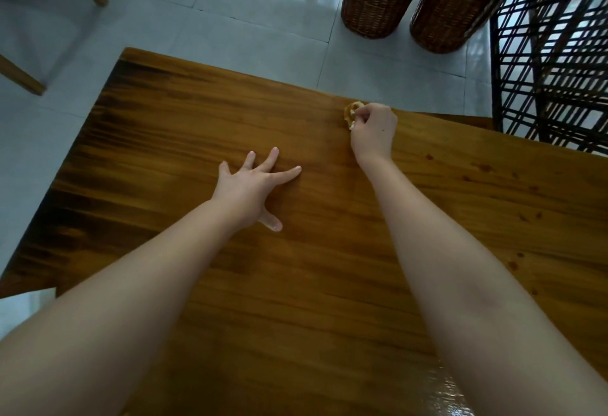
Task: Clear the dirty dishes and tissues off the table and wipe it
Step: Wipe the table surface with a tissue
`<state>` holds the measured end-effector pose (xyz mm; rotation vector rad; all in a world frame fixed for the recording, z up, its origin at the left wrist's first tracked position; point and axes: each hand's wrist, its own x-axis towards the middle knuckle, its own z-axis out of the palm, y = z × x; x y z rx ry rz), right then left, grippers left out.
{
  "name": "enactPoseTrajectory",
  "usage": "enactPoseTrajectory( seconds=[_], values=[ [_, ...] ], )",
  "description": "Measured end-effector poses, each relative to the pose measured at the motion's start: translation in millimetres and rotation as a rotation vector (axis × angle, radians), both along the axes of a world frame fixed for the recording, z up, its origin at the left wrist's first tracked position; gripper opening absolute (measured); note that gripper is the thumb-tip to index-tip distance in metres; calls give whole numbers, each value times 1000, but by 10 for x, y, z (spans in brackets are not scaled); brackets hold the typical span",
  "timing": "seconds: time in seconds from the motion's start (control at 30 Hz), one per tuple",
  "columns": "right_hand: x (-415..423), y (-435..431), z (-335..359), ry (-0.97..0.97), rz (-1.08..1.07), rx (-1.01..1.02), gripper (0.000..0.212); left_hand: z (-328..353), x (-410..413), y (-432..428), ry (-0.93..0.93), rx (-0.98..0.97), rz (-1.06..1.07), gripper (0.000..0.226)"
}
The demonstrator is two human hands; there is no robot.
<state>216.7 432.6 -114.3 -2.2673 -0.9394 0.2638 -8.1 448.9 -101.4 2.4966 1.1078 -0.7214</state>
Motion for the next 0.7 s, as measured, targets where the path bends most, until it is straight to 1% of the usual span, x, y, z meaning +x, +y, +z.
enactPoseTrajectory(
  seconds=[0.07, 0.17, 0.27, 0.37, 0.47, 0.53, 0.6, 0.7],
  values=[
    [-120, 21, 2, 21, -18, 5, 21, 2, 17, 1, 14, -7, 9, 118],
    [-280, -18, -23, -37, 78, 6, 21, 19, 28, -1, 27, -8, 12, 118],
    [-190, -76, -17, -87, 129, 6, 20, 46, 37, -6, 32, 6, 9, 118],
    [148, -157, 27, -88, 35, 5, 20, 63, 43, -23, 33, 9, 15, 118],
    [513, -316, 68, -31, -177, 53, 20, 116, 60, -31, 51, -12, 6, 119],
    [643, -383, 74, 9, -280, 42, 20, 146, 82, -36, 67, -15, 4, 118],
    [650, -378, 71, 34, -290, 15, 21, 179, 115, -38, 90, -14, -8, 118],
    [488, -331, 72, 32, -195, 6, 21, 239, 170, -43, 110, 11, -57, 116]
  ],
)
